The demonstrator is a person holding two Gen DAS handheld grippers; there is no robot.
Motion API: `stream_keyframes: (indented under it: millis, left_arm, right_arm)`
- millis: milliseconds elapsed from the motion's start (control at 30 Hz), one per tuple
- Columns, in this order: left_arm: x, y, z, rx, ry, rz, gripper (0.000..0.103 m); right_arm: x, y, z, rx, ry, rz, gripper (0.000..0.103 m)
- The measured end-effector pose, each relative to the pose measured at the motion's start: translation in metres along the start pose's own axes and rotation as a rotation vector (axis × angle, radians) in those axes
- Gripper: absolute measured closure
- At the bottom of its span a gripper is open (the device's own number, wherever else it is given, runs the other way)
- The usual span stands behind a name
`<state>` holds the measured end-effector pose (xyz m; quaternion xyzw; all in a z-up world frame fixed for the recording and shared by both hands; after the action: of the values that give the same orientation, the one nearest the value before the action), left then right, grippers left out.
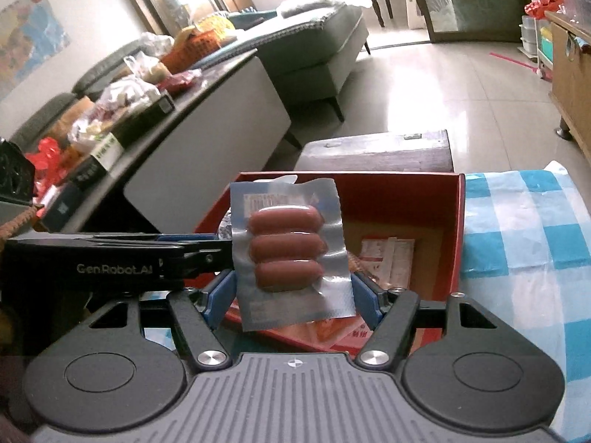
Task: Organize snacks
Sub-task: 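Carry foil packet with left tool while right tool carries sausages over red box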
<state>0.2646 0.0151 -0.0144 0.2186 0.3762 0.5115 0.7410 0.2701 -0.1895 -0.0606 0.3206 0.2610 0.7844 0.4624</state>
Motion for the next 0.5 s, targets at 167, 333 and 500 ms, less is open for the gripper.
stream_keyframes:
  millis: [167, 333, 500]
  left_arm:
    - [0.007, -0.011, 0.001, 0.016, 0.014, 0.020, 0.055]
    - [0.008, -0.019, 0.002, 0.028, 0.010, 0.041, 0.055]
    - [0.008, -0.027, -0.001, 0.047, 0.004, 0.054, 0.055]
  right_arm:
    - [0.000, -0.012, 0.003, 0.020, 0.016, -0.013, 0.028]
    - [-0.001, -0.021, 0.003, 0.039, 0.021, -0.023, 0.028]
    - [-0.002, -0.029, 0.002, 0.062, 0.032, -0.044, 0.028]
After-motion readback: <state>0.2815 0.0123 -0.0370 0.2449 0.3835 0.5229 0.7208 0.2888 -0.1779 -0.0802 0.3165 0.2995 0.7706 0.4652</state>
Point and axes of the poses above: each gripper's, at about its wrist camera, not at the fingertips, and y roughly against the way its jaws point, x to its left, z to its top, the point moved 2 cm from there along -y, roughly the way its jaws point, and after that the axes turned 5 degrees about -z, right-handed, at the moved point
